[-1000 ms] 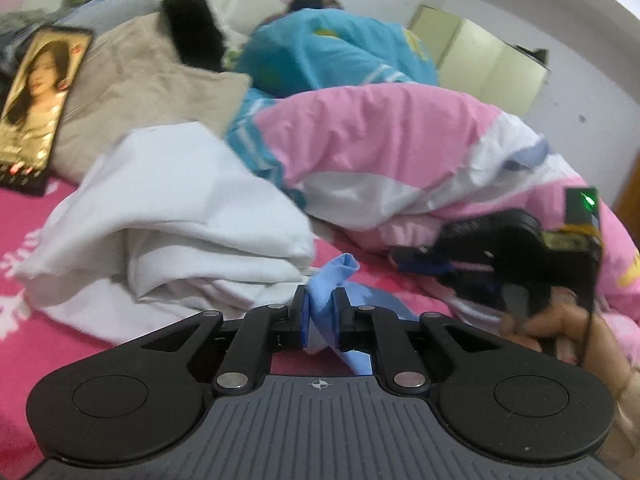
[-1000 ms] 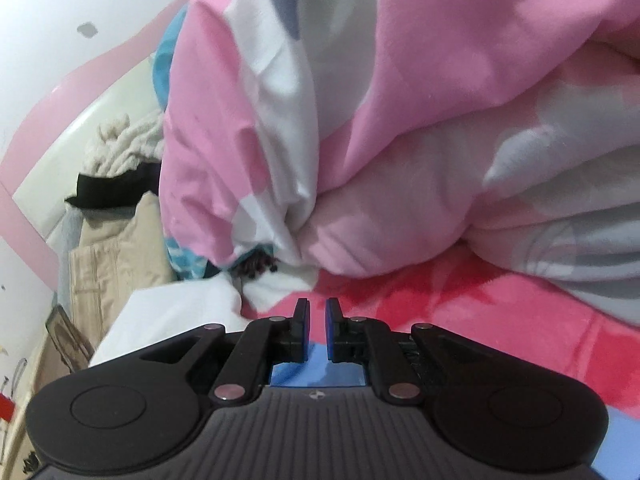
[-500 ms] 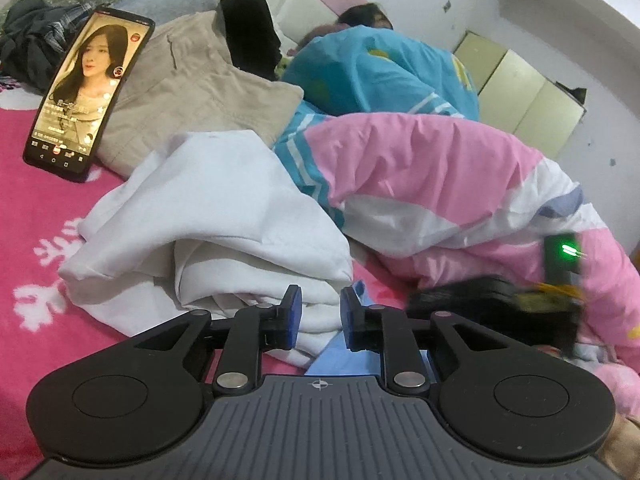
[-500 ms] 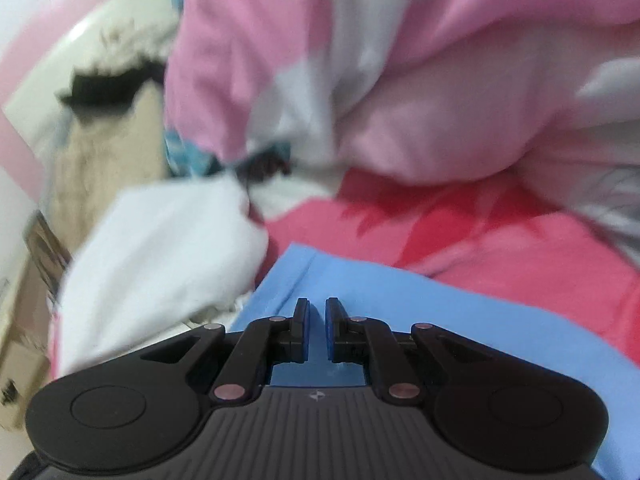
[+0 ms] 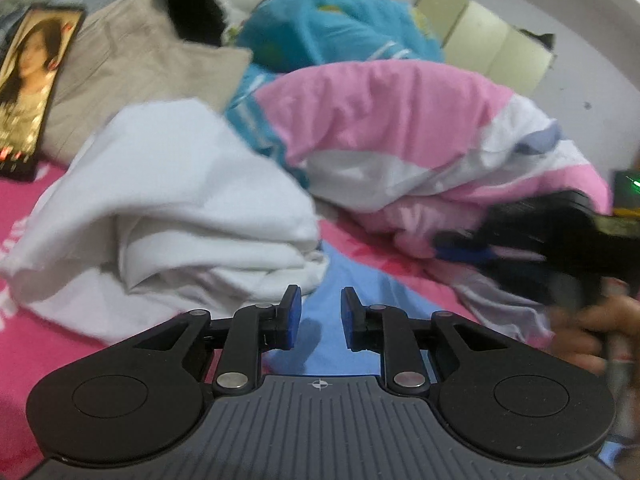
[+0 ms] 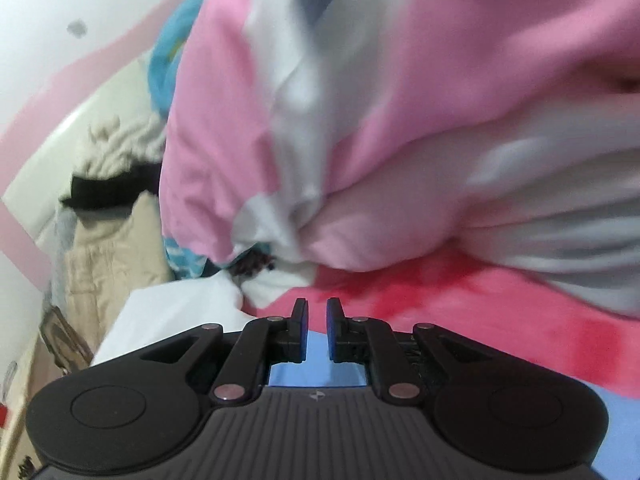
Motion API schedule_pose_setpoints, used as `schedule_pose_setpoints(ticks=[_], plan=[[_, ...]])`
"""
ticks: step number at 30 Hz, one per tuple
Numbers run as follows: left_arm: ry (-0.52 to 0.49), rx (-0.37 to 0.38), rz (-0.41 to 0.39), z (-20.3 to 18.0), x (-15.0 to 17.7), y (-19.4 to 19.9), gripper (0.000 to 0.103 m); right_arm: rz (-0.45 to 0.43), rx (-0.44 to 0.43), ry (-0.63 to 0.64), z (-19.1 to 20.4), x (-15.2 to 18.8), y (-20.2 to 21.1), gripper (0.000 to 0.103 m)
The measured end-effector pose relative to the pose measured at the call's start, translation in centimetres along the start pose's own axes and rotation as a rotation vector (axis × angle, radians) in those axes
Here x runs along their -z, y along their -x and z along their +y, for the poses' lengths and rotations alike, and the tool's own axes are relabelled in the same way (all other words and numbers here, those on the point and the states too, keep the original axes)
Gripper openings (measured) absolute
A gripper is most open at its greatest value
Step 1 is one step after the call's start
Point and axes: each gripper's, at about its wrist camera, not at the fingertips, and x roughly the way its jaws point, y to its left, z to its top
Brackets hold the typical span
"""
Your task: Fold clothes
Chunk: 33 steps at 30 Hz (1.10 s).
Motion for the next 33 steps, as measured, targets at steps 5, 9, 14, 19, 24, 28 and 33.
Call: schedule_pose_setpoints(ticks=[5, 9, 14, 19, 24, 28, 33], plan=[[-0.042, 0.084, 0.134, -1.1, 0.4, -1.3, 0.023, -0.098, 0.097, -0.038, -4.0, 0.4, 8.6, 0.011], [-0.054, 0.059, 0.2, -1.1, 1.1, -2.5, 0.023, -0.093, 0.189, -0.04, -6.2, 1.1, 12.4, 0.011], [-0.042, 0.027, 0.191, -0.5, 1.2, -2.7, 0.023, 0.024, 0.239, 0.056, -6.0, 3.1, 11.4, 0.011], [-0.044, 0.021, 0.195, -0.4, 1.1, -2.9, 0.023, 0.018, 0.295, 0.058, -7.4, 3.3, 11.0, 0.024], [-0.042, 0.022, 0.199, -0.4, 1.1, -3.0, 0.023, 0.025, 0.337, 0.038, -11.7, 2.2, 10.4, 0.043], [-0.045, 0.022, 0.199, -0.4, 1.1, -3.1, 0.023, 0.111, 0.357, 0.082, -13.3, 2.5, 8.5, 0.046], [-0.05, 0.021, 0.201, -0.3, 1.2, -3.2, 0.023, 0.16, 0.371, 0.17, -13.8, 3.3, 7.5, 0.048]])
